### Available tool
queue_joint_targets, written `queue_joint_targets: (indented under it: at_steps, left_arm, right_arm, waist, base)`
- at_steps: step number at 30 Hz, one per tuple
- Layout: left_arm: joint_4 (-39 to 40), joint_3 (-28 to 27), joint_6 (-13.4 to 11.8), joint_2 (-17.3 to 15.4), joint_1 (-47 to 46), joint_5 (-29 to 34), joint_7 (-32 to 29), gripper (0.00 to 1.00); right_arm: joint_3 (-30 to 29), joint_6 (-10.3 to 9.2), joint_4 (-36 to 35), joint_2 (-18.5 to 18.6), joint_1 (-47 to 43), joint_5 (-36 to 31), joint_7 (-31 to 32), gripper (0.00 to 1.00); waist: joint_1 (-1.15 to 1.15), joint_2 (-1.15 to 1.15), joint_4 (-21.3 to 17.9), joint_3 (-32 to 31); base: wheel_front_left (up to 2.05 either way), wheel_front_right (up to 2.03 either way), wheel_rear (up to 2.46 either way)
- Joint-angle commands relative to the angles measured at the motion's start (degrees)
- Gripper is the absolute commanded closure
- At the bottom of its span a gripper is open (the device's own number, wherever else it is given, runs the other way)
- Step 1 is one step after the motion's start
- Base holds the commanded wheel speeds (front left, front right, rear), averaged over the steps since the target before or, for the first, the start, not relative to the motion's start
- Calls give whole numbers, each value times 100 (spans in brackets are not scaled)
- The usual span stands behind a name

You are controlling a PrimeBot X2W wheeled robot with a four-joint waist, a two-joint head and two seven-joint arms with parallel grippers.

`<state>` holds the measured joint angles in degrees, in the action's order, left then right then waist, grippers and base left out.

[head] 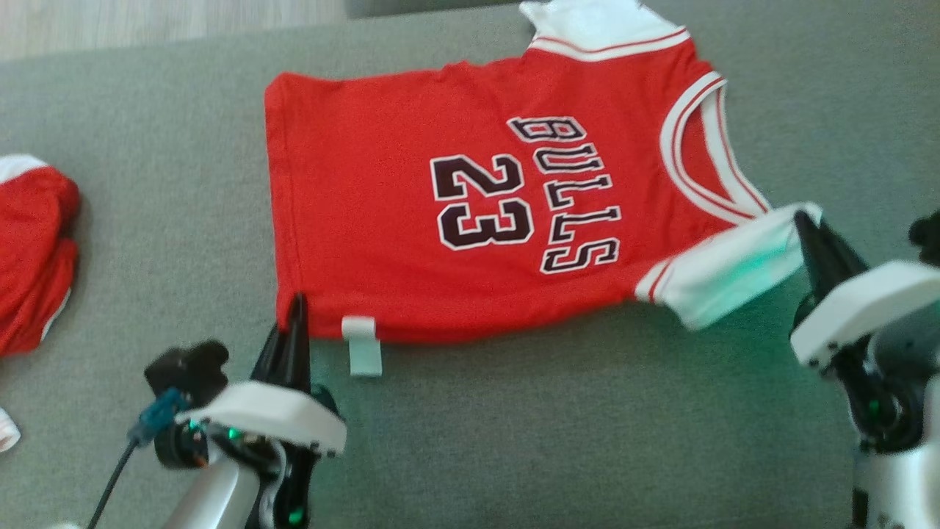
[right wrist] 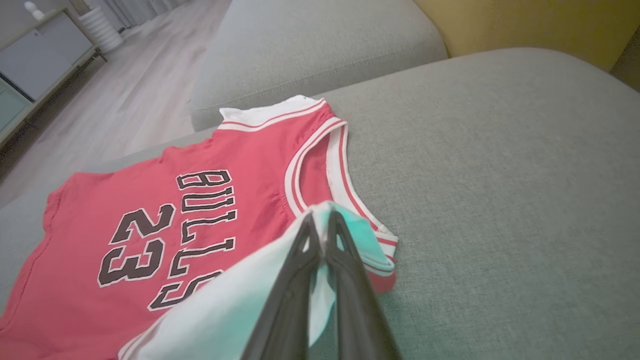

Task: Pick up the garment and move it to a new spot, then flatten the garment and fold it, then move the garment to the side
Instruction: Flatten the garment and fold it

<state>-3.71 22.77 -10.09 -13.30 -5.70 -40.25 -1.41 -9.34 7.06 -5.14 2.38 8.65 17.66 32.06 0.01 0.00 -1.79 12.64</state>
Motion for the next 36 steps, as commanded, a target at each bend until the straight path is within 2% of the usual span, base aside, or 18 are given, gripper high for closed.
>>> queue_joint_targets:
  at_steps: [1,10,17,18,19,20,24,29,36]
  left_arm:
    - [50,-235,-32,26,-358,-27,86,100]
    - [-691,-225,110,194,-1234,80,315,100]
    - [-1042,-245,198,232,-1564,102,468,100]
    - [-1073,-258,218,243,-1606,96,515,100]
    - [-1102,-269,239,255,-1644,96,571,100]
    - [-1179,-243,281,270,-1700,110,620,0]
    - [-1314,-205,316,295,-1734,147,734,0]
    - [-1258,-248,223,186,-1509,353,1192,0]
    - [-1046,-12,103,-34,-878,580,1132,0]
  right_arm:
    - [90,43,-122,50,367,12,-89,100]
    - [87,43,384,50,1107,55,-391,100]
    - [203,43,745,50,1440,169,-681,100]
    - [225,43,786,50,1495,183,-766,73]
    - [234,43,832,50,1547,204,-861,55]
    - [245,43,934,50,1650,269,-1055,0]
    - [354,43,1015,50,1787,301,-1512,0]
    - [342,43,918,50,1702,376,-2096,0]
    - [63,43,638,50,1009,307,-2105,0]
  waist:
    - [-1,0,84,184]
    - [-1,0,172,600]
    - [-1,0,148,753]
    - [-1,0,147,770]
    - [-1,0,149,782]
    - [-1,0,160,796]
    - [-1,0,186,732]
    - [-1,0,216,486]
    - [-1,0,212,209]
  base:
    - [0,0,0]
    - [0,0,0]
    - [0,0,0]
    - [0,0,0]
    - [0,0,0]
    - [0,0,0]
    - [0,0,0]
    - [0,0,0]
    - [0,0,0]
